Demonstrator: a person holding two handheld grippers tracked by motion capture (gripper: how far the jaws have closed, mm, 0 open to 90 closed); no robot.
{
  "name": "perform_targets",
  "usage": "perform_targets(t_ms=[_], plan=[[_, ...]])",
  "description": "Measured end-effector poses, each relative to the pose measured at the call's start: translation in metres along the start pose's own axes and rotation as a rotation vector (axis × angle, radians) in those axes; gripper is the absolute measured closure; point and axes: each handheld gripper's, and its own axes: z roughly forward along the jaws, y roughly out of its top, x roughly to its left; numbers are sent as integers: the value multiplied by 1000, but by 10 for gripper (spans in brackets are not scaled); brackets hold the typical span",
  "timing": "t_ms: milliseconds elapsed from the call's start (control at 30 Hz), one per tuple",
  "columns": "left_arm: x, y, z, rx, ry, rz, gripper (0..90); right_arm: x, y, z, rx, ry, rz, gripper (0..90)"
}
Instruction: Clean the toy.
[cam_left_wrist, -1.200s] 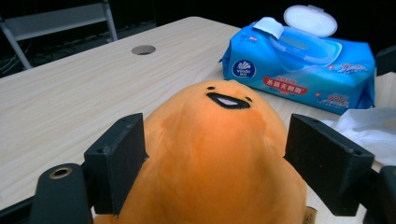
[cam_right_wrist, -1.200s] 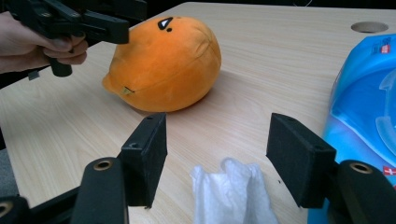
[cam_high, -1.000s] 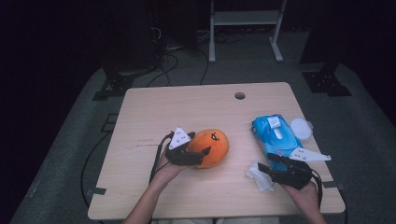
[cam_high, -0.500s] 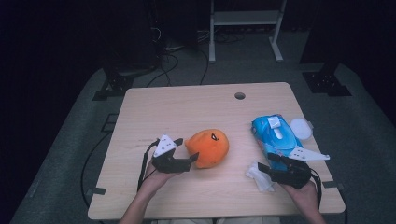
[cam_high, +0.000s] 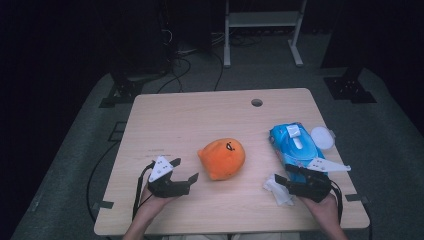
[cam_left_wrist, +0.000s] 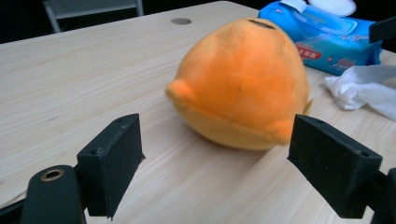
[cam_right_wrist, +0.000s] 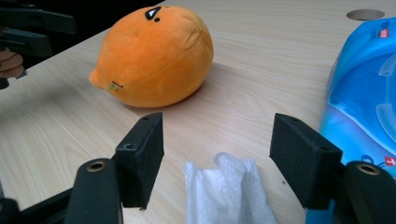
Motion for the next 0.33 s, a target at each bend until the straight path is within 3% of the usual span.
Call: perform_targets(t_ms=[133,200,267,333], plan=[[7,-12,-7,-5,40,-42,155,0,-2,-1,1,-4,14,337],[10,-19,-8,15,51,-45,153,0,-4,-2,-2,-4,21,337],[13,-23,-7,14,62,-77,150,-1,-6,-1,1,-10,21,337],[15,-23,-6,16,73,-75,135,-2,-7,-1,9,-11,21,337]])
